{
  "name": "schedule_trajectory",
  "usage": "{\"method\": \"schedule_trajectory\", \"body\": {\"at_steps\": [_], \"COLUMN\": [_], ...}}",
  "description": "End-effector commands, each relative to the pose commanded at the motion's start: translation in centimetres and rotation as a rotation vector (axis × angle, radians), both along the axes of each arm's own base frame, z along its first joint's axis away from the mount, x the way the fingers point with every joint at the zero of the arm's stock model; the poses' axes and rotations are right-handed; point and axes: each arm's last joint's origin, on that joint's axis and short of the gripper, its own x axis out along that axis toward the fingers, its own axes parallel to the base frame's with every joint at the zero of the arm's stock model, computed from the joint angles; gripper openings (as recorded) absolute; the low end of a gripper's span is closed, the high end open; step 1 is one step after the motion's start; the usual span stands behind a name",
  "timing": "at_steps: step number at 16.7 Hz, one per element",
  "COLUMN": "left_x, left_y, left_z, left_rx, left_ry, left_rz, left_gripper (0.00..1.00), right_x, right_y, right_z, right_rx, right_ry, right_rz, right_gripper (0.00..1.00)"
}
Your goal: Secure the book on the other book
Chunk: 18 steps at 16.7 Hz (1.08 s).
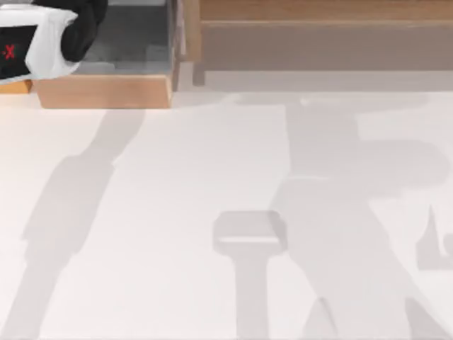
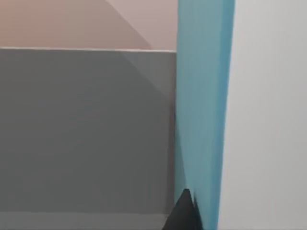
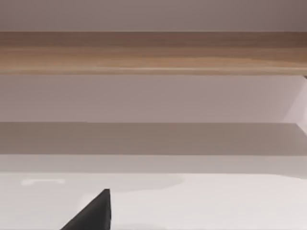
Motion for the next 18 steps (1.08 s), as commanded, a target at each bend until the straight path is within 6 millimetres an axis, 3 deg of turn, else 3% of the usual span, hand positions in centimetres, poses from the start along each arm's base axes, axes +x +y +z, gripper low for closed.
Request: {"method": "schedule_trajectory", "body": {"at_steps": [10,12,15,18], "left_x": [0.0,0.3,0.2,-0.5], "left_y": [0.1,1.3,4.3,4.9], "left_z": [0.0,0.1,3.1,5.9], "left_rx": [0.0,-0.002,-0.017,-0.077], "left_ry": [0.001,0.009,-0.051,-0.129], "left_rz": [0.004,0.061,0.174,0.168], "left_gripper": [0.0,0.0,0.0,0.0], "right_x": [0.0,0.0,0.0,0.0], "right_y": [0.0,0.0,0.0,0.0], "right_z": [0.0,0.0,0.0,0.0], "right_rx": [0.0,0.0,0.0,0.0], "right_ry": [0.0,0.0,0.0,0.0], "right_rz": [0.0,0.0,0.0,0.0], "right_gripper": [1.0,1.0,1.0,1.0]}}
